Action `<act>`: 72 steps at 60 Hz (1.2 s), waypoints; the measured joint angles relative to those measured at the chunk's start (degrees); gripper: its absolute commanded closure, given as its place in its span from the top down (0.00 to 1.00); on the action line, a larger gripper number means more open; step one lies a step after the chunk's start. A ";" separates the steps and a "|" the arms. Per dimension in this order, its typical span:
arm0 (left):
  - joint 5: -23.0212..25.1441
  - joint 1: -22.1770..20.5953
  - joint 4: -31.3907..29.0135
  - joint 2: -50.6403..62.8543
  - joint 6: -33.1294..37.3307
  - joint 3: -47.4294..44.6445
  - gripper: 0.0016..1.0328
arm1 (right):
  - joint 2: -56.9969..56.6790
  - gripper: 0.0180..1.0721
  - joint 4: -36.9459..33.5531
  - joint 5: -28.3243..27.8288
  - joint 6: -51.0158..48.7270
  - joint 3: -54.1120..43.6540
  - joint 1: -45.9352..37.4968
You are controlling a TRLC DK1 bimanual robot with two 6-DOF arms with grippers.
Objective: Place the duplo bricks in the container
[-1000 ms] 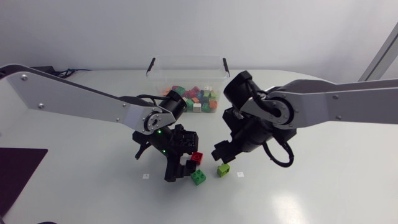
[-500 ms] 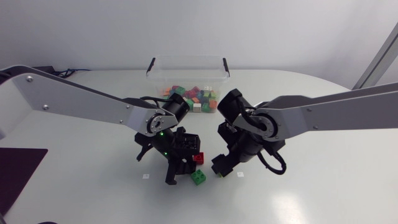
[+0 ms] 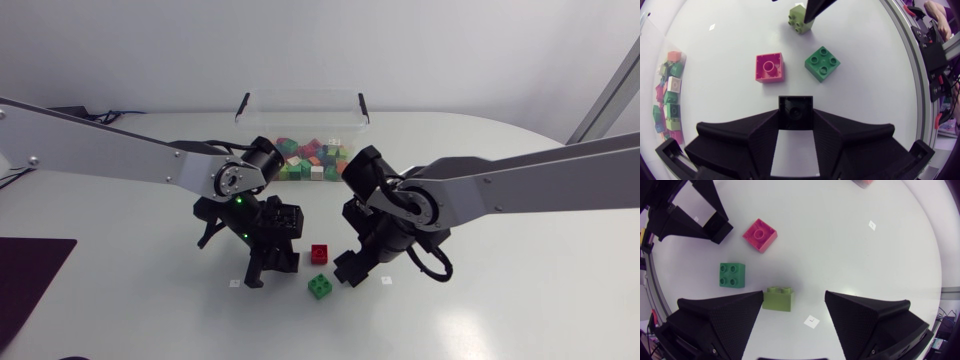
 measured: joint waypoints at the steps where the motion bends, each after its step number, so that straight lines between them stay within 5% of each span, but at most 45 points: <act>1: 0.00 0.15 -0.02 -0.11 0.00 -0.02 0.28 | 0.00 0.85 -0.07 0.02 0.00 -0.02 0.17; 19: 0.59 2.10 -0.28 -2.86 0.42 -0.68 0.28 | 0.00 0.85 -0.68 0.46 0.02 -0.24 2.43; 34: 1.09 4.07 -0.46 -7.50 0.42 -1.20 0.28 | 1.81 0.75 0.26 0.87 0.02 -0.83 2.27; 59: 3.43 6.95 -0.44 -13.70 -2.99 2.43 0.28 | 3.61 0.28 2.99 0.92 0.04 -1.01 2.23; 72: 4.02 8.22 2.21 -14.01 -7.48 6.32 0.28 | 2.69 0.27 2.23 1.11 0.04 -1.01 1.62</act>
